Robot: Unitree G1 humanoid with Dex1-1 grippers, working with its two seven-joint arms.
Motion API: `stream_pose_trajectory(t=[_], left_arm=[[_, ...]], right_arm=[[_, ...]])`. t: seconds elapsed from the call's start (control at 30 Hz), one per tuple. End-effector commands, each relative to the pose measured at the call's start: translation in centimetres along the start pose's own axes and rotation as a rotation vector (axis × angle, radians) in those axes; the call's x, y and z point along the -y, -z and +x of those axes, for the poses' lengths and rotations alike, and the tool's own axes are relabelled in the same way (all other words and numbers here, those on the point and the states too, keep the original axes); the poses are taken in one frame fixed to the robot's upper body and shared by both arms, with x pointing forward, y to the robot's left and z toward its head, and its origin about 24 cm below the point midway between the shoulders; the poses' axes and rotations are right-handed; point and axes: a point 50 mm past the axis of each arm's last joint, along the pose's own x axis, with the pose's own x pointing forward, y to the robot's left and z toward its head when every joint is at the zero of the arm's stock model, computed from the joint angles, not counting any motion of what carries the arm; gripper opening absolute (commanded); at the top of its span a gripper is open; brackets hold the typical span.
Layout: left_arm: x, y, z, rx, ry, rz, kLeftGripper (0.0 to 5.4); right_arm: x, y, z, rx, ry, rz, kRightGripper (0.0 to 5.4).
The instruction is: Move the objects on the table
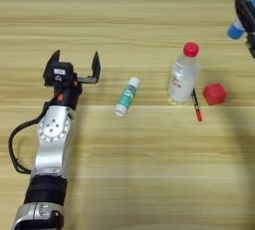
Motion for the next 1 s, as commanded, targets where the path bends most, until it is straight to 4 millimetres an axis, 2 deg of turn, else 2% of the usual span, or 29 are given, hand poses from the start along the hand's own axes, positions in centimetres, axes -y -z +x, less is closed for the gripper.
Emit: stream_pose_trajectory(t=[0.03, 0.2, 0.47, 0.77, 1.0], left_arm=[[0.2, -0.2, 0.3, 0.001, 0.006, 0.011, 5.40], [0.2, -0.2, 0.3, 0.001, 0.003, 0.016, 5.40], [-0.1, -0.1, 0.3, -0.013, -0.022, 0.061, 5.40], [-0.5, 0.3, 0.3, -0.038, -0.051, 0.076, 5.40], [-0.8, 1.0, 0.3, -0.087, -0.084, 0.077, 5.40]], right_arm=[[1.7, 0.7, -0.4, -0.087, 0.071, -0.024, 1.40], [3.2, 2.0, -0.9, -0.191, 0.135, -0.048, 1.40], [4.6, 6.3, -2.2, -0.475, 0.186, -0.005, 1.40], [4.8, 10.6, -4.2, -0.736, 0.173, 0.064, 1.40], [4.9, 12.1, -4.5, -0.802, 0.163, 0.107, 1.40]])
